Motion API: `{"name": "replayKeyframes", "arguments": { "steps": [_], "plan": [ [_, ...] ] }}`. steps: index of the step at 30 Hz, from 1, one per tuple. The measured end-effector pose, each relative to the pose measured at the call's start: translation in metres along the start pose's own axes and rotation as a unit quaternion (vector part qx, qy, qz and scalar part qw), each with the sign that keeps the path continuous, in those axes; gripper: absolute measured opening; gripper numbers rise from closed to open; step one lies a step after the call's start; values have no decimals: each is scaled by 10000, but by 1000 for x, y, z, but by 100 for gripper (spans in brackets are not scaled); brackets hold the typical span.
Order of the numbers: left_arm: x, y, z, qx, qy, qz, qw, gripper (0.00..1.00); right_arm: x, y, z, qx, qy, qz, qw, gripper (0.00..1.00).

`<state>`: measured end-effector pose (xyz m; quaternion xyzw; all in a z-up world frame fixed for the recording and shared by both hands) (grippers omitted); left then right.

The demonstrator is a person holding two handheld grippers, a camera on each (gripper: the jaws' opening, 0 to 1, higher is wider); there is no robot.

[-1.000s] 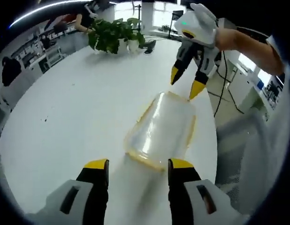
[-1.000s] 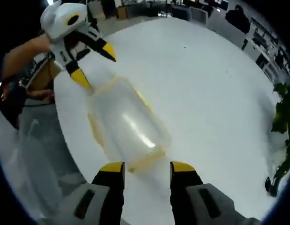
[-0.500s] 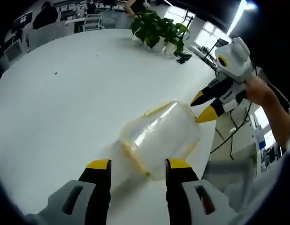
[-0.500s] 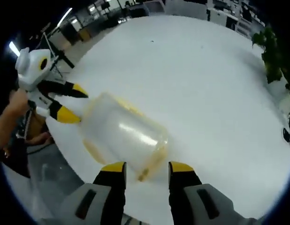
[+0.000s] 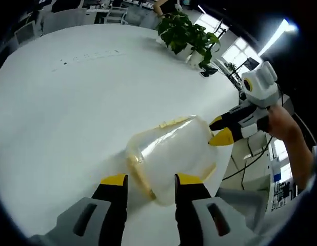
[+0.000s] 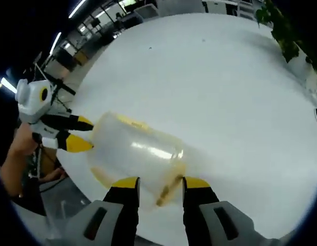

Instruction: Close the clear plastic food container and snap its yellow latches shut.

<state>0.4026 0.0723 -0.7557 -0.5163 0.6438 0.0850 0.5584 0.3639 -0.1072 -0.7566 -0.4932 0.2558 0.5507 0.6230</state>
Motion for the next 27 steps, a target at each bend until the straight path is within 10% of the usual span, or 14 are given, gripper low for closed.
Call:
{"name": "replayKeyframes", "arguments": {
  "steps": [14, 27],
  "plan": [
    [5, -2, -8, 550, -320, 244, 9977, 24, 0, 4, 5, 409, 102, 289, 9987, 23],
    [15, 1, -9, 240, -259, 89, 9993, 24, 7, -3, 4, -246, 325, 433, 9982, 24]
  ]
}}
Point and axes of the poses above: the point that each gripper's makers call its tool centre point, and the gripper's own axes: x roughly forward along the fingers, z roughly to its left, y roughly out of its underside, the point moved 4 cm from there along -x, roughly backward along the fingers, and after that the axes turned 2 degrees about -y, right-handed, at the moved point
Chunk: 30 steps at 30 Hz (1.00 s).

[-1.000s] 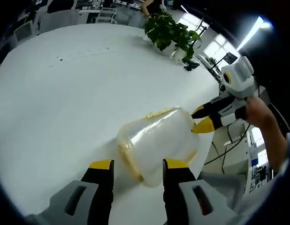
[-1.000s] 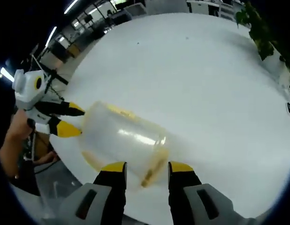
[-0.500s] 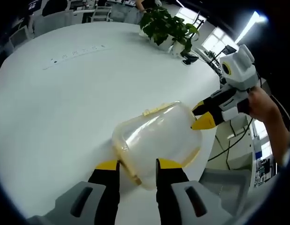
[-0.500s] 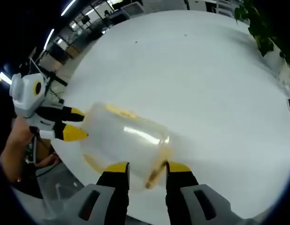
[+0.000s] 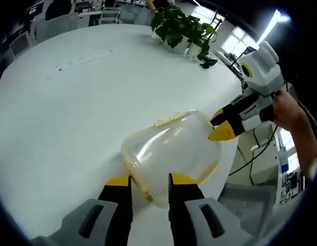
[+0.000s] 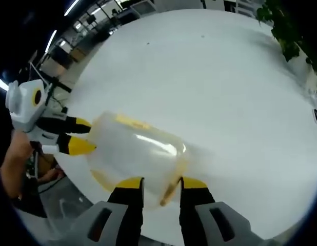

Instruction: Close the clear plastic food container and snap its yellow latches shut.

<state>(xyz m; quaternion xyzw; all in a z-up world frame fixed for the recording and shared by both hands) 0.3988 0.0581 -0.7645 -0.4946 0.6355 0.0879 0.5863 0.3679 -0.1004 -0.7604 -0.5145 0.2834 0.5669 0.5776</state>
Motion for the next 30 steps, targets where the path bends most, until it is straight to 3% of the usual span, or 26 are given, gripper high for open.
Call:
{"name": "replayKeyframes", "arguments": {
  "steps": [13, 19, 30],
  "plan": [
    [-12, 10, 7, -175, -22, -190, 9997, 26, -1, -9, 0, -212, -191, -75, 9996, 25],
    [-16, 10, 9, -192, 118, -50, 9997, 27, -4, -9, 4, -454, -73, -233, 9987, 26],
    [-23, 11, 12, -105, 182, -9, 9998, 26, -7, -6, 1, -534, -222, -219, 9981, 28]
  ]
}}
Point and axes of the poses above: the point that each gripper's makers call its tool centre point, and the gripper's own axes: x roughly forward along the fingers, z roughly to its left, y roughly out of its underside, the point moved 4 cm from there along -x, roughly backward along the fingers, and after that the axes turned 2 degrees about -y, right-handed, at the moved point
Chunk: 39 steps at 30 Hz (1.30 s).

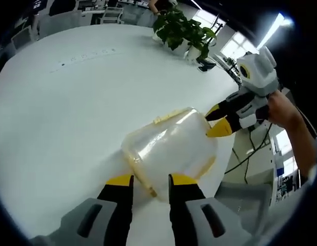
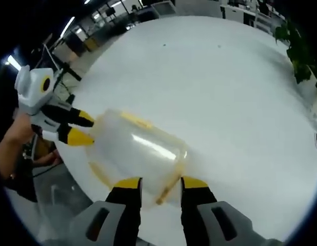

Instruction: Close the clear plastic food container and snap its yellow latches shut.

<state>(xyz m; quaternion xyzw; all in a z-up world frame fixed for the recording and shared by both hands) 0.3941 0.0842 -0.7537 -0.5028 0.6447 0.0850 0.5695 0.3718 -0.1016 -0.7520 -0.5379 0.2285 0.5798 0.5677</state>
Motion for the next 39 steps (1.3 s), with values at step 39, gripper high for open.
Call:
{"name": "replayKeyframes", "arguments": {
  "steps": [39],
  "plan": [
    [-19, -5, -6, 2748, -260, 336, 9606, 30, -21, 1, 6, -1928, 155, 325, 9806, 30]
  ]
}}
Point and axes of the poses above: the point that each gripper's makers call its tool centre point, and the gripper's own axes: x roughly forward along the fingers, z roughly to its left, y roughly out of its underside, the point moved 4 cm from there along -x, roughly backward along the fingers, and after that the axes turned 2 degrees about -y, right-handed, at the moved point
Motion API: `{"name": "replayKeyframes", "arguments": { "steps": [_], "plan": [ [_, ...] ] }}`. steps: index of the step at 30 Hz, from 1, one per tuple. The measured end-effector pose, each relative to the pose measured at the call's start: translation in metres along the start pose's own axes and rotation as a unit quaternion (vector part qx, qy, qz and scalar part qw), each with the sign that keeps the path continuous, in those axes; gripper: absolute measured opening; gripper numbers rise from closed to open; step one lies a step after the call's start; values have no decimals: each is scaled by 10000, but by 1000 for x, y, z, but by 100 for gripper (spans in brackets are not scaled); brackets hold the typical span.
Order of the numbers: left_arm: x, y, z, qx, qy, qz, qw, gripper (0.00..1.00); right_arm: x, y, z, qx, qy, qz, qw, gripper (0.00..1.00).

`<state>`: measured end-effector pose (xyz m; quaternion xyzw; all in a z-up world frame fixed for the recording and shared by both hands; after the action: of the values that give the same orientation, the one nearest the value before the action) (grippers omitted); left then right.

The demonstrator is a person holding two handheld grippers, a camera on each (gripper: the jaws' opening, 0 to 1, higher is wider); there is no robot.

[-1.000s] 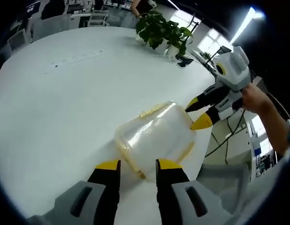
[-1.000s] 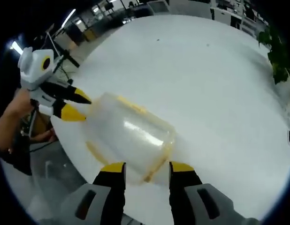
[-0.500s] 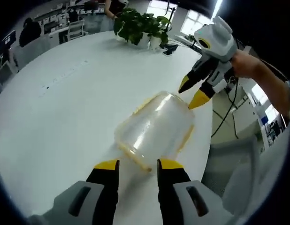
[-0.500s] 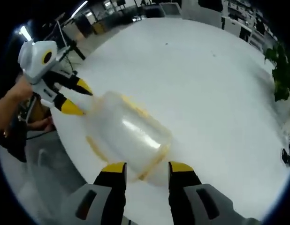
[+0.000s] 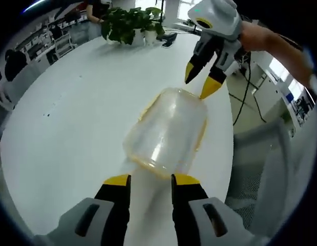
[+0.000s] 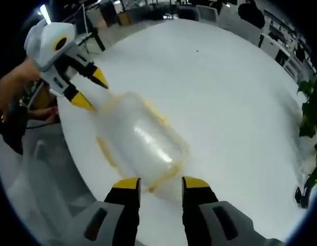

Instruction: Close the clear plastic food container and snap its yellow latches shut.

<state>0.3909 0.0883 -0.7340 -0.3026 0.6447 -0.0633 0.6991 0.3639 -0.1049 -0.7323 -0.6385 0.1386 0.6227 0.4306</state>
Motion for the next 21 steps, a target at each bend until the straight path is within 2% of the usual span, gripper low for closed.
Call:
{"name": "replayKeyframes", "arguments": {
  "steps": [4, 8, 14, 21],
  "plan": [
    [0, -3, 0, 332, -19, 90, 9994, 30, -1, -1, -1, -135, 39, 55, 9999, 29],
    [-1, -7, 0, 443, 16, 70, 9990, 30, -2, -2, 0, -240, 41, 102, 9997, 29],
    [0, -9, 2, 833, 27, 168, 9964, 30, 0, -4, -3, -562, 30, 217, 9982, 29],
    [2, -11, 1, 1095, 48, 200, 9938, 31, 1, -7, 1, -976, 14, 324, 9947, 29]
  ]
}}
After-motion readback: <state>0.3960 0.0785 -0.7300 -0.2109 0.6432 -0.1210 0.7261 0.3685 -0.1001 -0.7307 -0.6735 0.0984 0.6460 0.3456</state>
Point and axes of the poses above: the point that each gripper's makers call its tool centre point, and the gripper's own axes: x roughly forward along the fingers, z roughly to its left, y roughly out of its underside, the point moved 4 cm from there along -x, roughly backward along the fingers, and after that the axes turned 2 degrees about -y, right-handed, at the moved point
